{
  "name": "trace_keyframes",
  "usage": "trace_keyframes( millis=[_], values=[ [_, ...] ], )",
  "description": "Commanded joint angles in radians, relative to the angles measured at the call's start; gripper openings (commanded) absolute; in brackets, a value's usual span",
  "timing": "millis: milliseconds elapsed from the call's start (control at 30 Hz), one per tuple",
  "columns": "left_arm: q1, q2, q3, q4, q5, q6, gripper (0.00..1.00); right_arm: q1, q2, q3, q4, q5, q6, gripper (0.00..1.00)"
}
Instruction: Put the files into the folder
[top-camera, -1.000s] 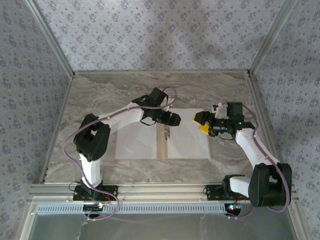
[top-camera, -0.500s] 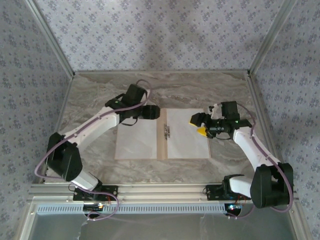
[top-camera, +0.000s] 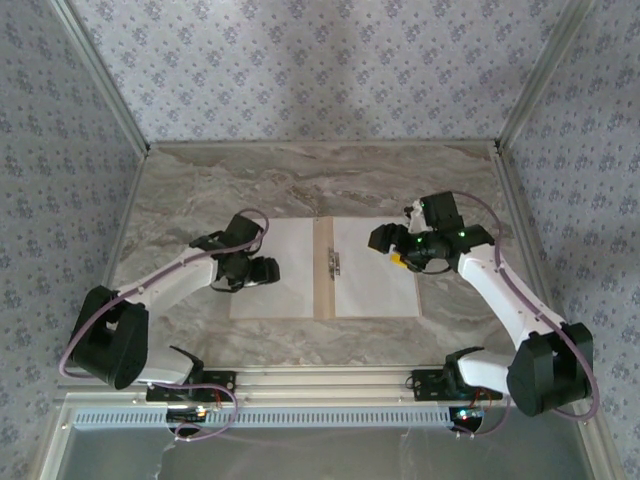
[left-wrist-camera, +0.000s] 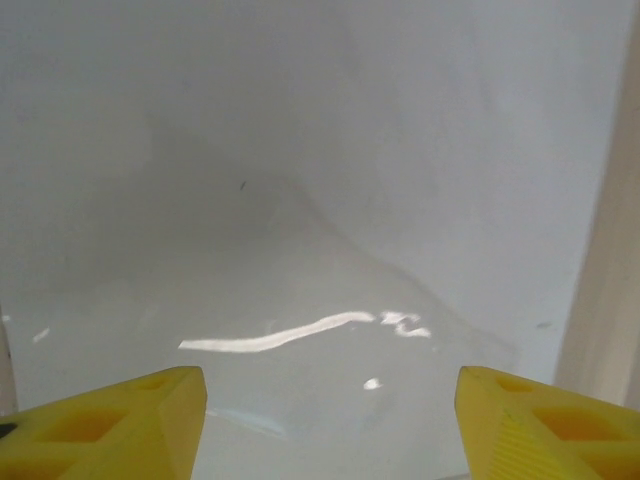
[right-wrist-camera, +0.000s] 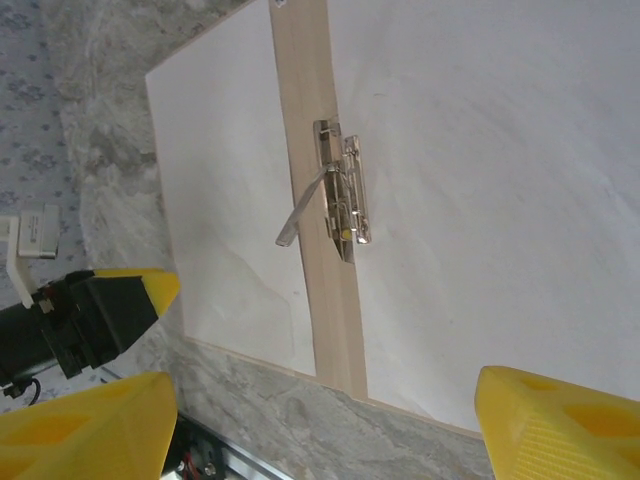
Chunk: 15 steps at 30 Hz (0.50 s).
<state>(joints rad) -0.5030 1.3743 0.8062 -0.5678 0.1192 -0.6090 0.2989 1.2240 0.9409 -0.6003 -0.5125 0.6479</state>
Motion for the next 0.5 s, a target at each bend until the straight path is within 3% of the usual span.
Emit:
trace_keyframes(
  millis=[0, 267, 467],
  values=[
    [0.004, -0.008, -0.051, 0.023, 0.018, -0.033, 0.63, 0.030, 0.027, 0.036, -0.036, 0.049, 0.021, 0.79],
    [-0.010, 0.082, -0.089, 0.094, 0.038, -0.049, 0.57, 0.094, 0.070, 0.070, -0.065, 0.111, 0.022, 0.73],
    [-0.084, 0.158, -0.059, 0.149, 0.039, -0.078, 0.56, 0.124, 0.101, 0.110, -0.102, 0.193, 0.005, 0.68]
  ],
)
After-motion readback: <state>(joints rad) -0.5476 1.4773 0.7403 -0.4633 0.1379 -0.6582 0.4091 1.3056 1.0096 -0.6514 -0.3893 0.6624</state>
